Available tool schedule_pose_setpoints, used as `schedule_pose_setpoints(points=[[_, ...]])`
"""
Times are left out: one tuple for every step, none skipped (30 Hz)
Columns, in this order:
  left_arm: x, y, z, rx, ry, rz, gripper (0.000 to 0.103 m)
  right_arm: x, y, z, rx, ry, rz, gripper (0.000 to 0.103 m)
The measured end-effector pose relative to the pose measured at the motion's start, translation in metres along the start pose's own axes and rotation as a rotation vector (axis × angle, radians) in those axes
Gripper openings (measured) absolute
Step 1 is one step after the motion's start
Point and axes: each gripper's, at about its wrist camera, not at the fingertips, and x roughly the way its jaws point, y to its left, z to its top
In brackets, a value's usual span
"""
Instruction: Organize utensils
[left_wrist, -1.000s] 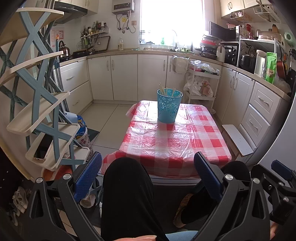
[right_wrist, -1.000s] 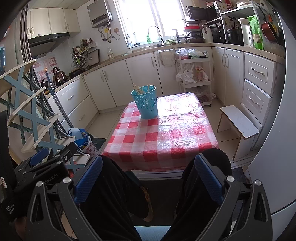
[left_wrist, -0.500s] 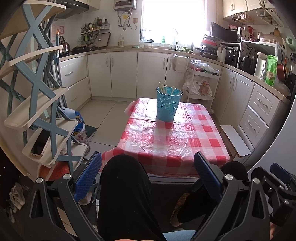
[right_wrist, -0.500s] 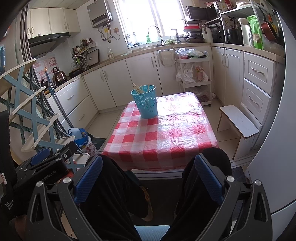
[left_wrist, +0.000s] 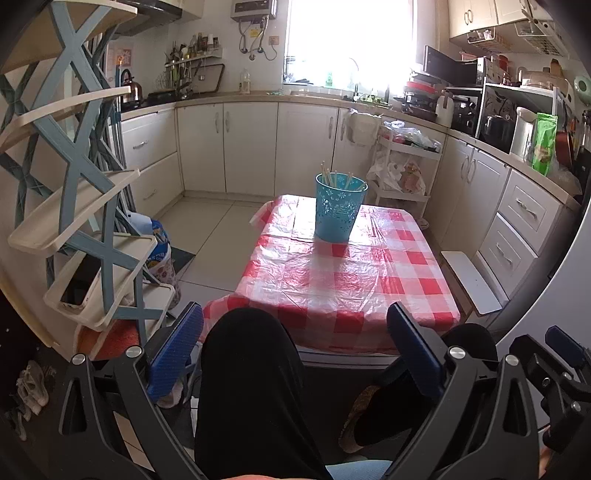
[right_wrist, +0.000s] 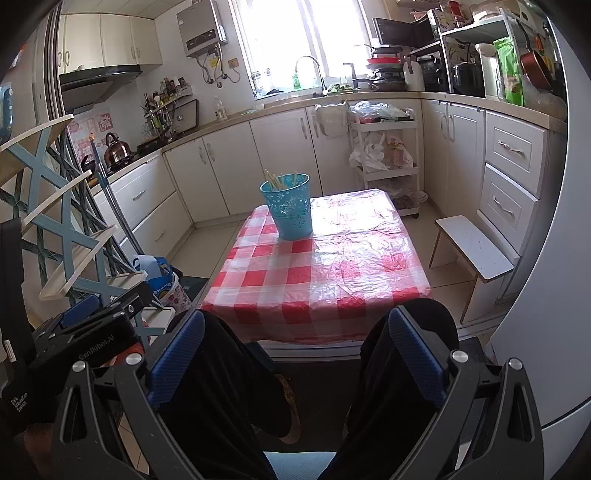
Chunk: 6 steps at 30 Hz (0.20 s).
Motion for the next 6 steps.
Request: schedule_pose_setpoints(points=[[0.001,0.001,0.0001,-0.007,0.007,-0.002,0.095,0.0004,0.0007,0.0002,0.0,0.0,0.0,0.096],[0.0015,0.0016,0.0001,-0.01,0.01,-0.001,0.095,0.0004,0.0005,-0.0001,0.001,0.001,0.001,0.096],[0.0012,0.0013,-0.0005,-0.012,0.011,0.001,0.095,0.0005,0.0002,-0.0005,0.002,0.001,0.001,0.096],[0.0008,0.0006,-0.0008,-0.011,0.011,0.001,0.095,0.0007,0.0004,-0.0003,0.002,0.001,0.001,0.096],[0.0005,-0.0001,-0.0011,-0.009,0.009,0.003,0.095,0.0005,-0.0004,-0.0009,0.002,0.002,0.001,0.096],[0.0,-0.0015,-0.0017,-0.005,0.007,0.004,0.095,0.0005,0.0001,-0.0005,0.001,0.001,0.001,0.096]])
